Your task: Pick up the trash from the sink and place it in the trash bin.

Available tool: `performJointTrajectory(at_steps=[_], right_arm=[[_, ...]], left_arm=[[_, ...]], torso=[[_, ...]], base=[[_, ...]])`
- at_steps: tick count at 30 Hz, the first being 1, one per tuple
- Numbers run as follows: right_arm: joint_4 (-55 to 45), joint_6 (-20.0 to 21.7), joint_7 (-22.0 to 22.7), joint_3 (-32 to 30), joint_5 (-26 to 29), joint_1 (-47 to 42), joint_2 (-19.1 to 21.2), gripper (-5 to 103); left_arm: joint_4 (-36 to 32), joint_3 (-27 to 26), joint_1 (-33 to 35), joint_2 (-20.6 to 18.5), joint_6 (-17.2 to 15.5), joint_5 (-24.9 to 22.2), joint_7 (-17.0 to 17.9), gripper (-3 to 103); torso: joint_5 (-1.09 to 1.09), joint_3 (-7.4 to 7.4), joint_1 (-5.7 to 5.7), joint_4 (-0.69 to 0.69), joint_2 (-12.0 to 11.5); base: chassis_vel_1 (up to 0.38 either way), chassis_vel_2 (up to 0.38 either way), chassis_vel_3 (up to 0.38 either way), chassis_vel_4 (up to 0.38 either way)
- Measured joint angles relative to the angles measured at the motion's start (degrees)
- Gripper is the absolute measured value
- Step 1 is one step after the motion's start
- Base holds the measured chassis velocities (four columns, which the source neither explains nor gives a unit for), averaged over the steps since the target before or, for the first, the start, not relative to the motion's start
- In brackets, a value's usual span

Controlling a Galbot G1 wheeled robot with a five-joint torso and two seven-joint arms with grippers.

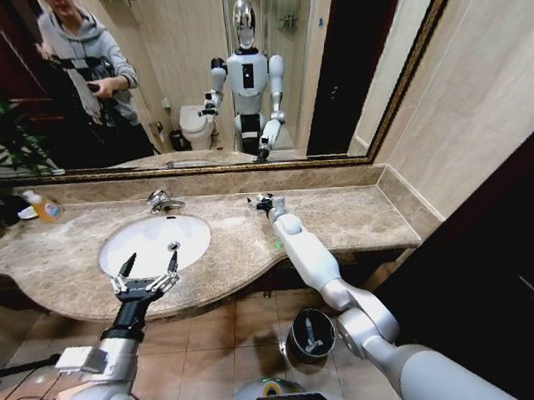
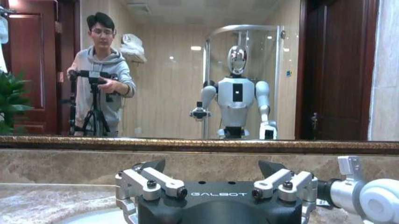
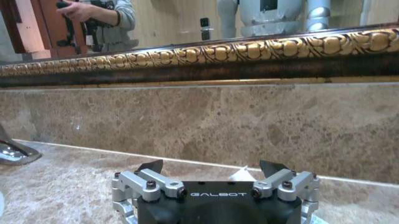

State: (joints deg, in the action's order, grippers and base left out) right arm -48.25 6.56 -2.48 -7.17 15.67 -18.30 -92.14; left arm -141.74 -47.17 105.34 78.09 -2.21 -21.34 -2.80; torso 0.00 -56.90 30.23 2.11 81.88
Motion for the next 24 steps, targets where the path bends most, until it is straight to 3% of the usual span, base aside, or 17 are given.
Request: performJointTrajectory(at_steps=[9, 17, 21, 24], right_arm=[[11.28, -5.57, -0.83, -2.54, -3.0, 4.17, -0.13, 100], [14.05, -6.6, -1.86, -2.97, -3.31, 4.67, -0.08, 101], [14.14, -7.3, -3.09, -2.92, -2.9, 4.67, -0.06, 91], [14.14, -7.69, -4.08, -2.93, -2.87, 4.65, -0.05, 74]], left_arm=[[0.0, 0.0, 0.0, 0.0, 0.0, 0.0, 0.0, 100], [0.0, 0.0, 0.0, 0.0, 0.0, 0.0, 0.0, 100], [0.0, 0.0, 0.0, 0.0, 0.0, 0.0, 0.0, 100], [0.0, 0.0, 0.0, 0.0, 0.0, 0.0, 0.0, 100]], torso=[[0.0, 0.0, 0.0, -0.01, 0.0], [0.01, 0.0, 0.0, -0.01, 0.0], [0.01, 0.0, 0.0, -0.01, 0.0], [0.0, 0.0, 0.0, -0.01, 0.0]], base=[[0.0, 0.0, 0.0, 0.0], [0.0, 0.0, 0.0, 0.0], [0.0, 0.0, 0.0, 0.0], [0.0, 0.0, 0.0, 0.0]])
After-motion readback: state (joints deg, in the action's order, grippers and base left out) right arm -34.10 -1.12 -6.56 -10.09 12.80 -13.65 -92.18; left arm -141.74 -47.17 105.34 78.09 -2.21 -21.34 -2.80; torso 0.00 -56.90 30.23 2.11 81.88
